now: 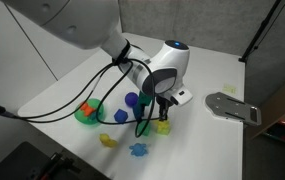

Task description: Move the yellow object to the right

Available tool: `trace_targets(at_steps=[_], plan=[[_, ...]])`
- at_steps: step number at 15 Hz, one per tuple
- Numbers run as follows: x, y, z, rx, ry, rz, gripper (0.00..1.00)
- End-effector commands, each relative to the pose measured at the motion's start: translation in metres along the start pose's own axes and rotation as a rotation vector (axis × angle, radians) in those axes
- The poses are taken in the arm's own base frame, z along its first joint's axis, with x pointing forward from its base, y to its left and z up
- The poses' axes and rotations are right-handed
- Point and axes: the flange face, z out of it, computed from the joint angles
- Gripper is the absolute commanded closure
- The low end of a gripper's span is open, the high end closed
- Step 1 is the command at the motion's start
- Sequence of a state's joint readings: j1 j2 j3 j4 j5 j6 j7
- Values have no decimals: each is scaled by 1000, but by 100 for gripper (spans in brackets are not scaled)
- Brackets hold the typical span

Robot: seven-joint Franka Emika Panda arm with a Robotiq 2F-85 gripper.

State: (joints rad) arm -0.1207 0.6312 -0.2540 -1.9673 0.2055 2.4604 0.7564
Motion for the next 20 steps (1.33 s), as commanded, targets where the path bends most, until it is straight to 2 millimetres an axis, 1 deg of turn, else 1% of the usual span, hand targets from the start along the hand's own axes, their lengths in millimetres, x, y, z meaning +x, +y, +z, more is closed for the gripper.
trace_targets(at_steps=[1,2,4,7,10,13,16,18,20], plan=[[6,-10,-3,24,9,-13,61],[6,-10,-4,25,13,-17,60],[5,-12,-7,32,15,-23,47],[3,-13,-13,47,16,-45,23],[-10,-19,-24,62,5,-128,1],[-29,-28,-36,65,-23,-251,0],[-55,-35,-50,39,-90,-420,0],[-72,-37,-61,15,-142,-519,0],[-88,-37,-78,-2,-191,-619,0]])
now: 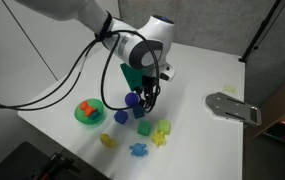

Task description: Move the yellow object to the right

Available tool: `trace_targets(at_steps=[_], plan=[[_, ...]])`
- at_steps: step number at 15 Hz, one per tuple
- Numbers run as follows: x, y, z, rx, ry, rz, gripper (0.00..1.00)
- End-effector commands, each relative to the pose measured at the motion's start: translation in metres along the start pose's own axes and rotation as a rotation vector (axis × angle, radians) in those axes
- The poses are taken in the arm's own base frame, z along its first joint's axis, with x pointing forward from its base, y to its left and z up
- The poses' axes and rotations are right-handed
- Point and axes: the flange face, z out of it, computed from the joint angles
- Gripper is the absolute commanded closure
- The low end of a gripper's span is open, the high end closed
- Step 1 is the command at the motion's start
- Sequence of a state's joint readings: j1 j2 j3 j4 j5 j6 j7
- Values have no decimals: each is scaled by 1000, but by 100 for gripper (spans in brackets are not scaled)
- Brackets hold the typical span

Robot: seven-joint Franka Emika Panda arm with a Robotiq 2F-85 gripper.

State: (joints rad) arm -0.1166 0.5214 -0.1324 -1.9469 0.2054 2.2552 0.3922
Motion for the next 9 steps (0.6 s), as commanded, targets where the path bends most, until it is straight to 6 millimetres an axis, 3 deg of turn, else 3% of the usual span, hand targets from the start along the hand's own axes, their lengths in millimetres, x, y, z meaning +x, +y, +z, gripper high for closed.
trace_targets(at_steps=[1,6,9], plan=[[-29,-9,-31,-29,-78,-179,0],[-68,-23,-79,-97,-125,-417,0],[-96,-33,-118,-142,-73,-501,0]])
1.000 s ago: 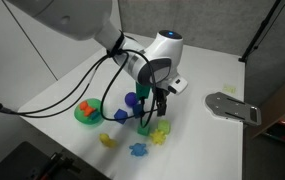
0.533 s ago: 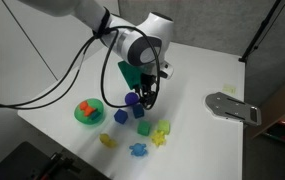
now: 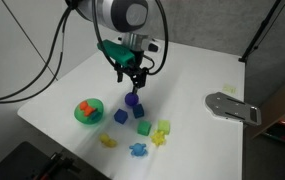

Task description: Move the yellow object to the right

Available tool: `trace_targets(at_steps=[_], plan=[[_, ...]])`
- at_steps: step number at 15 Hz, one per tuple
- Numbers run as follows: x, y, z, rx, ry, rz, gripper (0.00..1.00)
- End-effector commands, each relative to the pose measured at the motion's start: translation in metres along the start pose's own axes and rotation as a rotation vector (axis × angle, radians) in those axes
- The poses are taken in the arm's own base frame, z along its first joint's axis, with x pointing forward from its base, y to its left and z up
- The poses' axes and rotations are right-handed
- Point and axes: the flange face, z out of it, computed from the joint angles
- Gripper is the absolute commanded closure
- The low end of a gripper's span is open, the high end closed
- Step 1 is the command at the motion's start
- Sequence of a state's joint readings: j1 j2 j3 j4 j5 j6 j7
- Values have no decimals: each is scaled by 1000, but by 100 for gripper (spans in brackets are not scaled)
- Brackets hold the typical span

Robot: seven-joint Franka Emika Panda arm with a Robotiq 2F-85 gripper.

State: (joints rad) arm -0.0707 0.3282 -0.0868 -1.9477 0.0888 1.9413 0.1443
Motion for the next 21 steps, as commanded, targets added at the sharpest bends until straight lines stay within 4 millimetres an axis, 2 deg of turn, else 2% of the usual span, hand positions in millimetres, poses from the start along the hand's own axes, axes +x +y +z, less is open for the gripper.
trace_targets(at_steps=[1,6,10,15,21], plan=[[-39,-17,-48,-63,57,-101,0],[-89,-42,-109,-57,162,-169,0],[-132,-44,-142,-18,194,-204,0],[-181,-32,-162,-22,183,-208,0],[-229,-14,-167,5,281,-236,0]])
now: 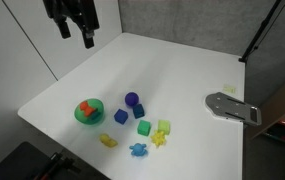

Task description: Move the yellow object to the right

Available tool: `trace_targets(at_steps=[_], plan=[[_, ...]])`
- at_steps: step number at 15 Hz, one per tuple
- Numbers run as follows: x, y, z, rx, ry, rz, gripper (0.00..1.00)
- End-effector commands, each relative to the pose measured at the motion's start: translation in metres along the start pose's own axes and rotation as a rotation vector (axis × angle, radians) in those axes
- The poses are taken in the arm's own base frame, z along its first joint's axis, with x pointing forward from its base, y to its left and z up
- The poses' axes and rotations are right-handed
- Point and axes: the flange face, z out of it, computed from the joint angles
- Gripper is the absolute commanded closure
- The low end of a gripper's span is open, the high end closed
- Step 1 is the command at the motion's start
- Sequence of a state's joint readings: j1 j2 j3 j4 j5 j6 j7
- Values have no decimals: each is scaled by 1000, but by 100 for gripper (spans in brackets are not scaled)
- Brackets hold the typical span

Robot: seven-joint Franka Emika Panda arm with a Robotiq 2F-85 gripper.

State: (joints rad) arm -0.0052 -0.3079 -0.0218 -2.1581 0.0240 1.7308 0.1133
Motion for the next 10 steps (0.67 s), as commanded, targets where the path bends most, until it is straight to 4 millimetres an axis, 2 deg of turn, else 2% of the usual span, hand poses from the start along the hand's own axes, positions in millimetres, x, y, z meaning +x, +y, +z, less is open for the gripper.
trace_targets(at_steps=[1,5,6,7,10], plan=[[-33,7,-6,21,93,-40,0],[-46,8,-6,26,142,-49,0],[-47,8,0,25,129,-55,0],[-40,5,-6,15,115,-29,0],[-41,5,-3,14,110,-31,0]])
